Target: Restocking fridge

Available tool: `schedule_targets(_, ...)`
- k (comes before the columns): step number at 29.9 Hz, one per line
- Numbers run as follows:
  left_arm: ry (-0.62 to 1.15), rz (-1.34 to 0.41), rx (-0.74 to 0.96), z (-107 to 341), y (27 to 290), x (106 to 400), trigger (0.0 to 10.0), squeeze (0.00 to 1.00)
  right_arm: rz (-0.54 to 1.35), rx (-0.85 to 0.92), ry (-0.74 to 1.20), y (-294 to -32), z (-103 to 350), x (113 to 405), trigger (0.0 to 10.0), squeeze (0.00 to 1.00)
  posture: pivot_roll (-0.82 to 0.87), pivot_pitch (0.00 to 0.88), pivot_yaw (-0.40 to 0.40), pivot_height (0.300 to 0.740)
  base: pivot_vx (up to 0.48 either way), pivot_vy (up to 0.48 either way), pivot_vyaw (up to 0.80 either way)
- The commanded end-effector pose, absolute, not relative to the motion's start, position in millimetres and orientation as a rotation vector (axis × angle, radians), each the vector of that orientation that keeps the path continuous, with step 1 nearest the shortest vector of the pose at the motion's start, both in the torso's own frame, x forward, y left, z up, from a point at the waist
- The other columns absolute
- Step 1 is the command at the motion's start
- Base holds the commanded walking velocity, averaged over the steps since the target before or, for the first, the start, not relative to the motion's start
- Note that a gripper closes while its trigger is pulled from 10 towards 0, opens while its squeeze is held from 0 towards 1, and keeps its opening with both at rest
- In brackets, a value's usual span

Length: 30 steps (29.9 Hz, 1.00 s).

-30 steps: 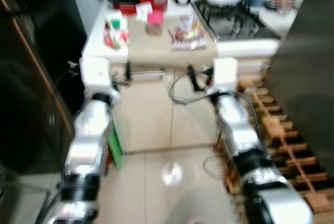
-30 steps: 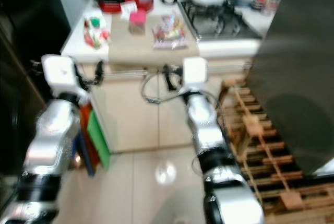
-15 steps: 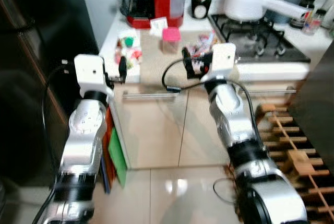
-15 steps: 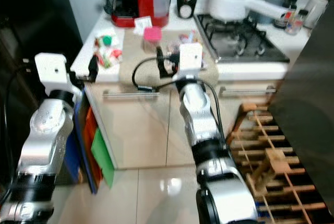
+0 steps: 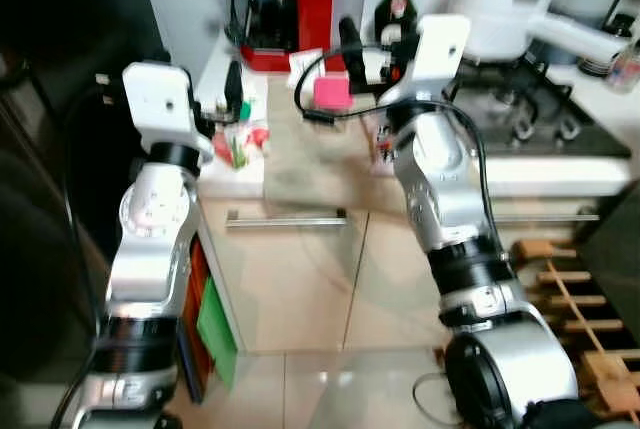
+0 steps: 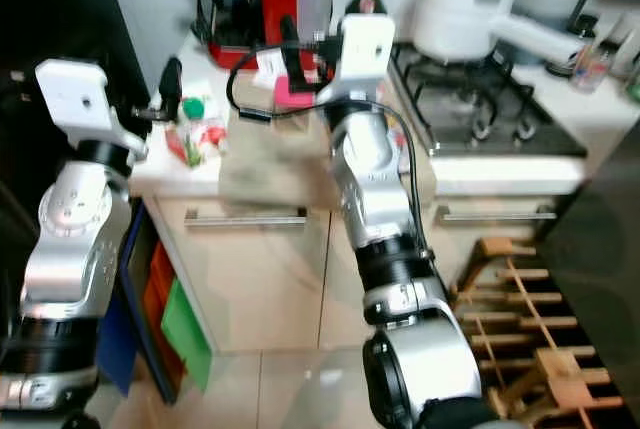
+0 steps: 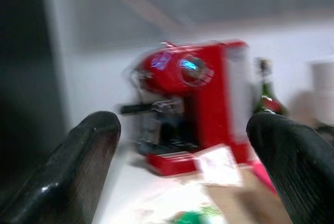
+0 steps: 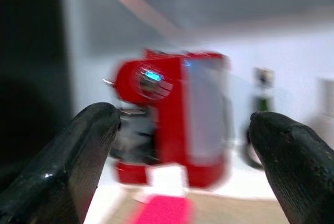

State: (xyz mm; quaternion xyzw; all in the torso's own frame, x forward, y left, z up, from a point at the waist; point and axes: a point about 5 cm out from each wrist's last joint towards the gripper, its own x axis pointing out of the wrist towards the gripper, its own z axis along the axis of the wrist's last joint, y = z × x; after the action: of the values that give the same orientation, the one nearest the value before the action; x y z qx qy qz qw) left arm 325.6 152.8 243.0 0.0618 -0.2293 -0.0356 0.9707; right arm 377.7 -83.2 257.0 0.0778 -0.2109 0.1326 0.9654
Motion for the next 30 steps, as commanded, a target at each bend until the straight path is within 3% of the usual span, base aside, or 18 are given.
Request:
schedule_targets(1,-0.473,-0.062,0.160,249.7,155.4,327.0,10.0,0.00,0.269,0.168,-0.426,-80.2,259.9,378.1,10.0,0.00,-0.04,0.000,0.017,0.740,0.000,0.000,0.00)
schedule_targets(15,-0.441,-0.102,0.125,248.1,150.7,327.7,10.0,0.00,0.241,0.143,-0.373,-80.9,255.6,388.4,10.0,0.00,-0.03,0.000,0.013,0.740,0.000,0.064,0.00)
schedule_targets(30,-0.525,-0.090,0.157,262.5,152.6,320.9,10.0,0.00,0.246,0.143,-0.392,-78.8,258.7,389.8,10.0,0.00,-0.02,0.000,0.006,0.740,0.415,0.136,0.00)
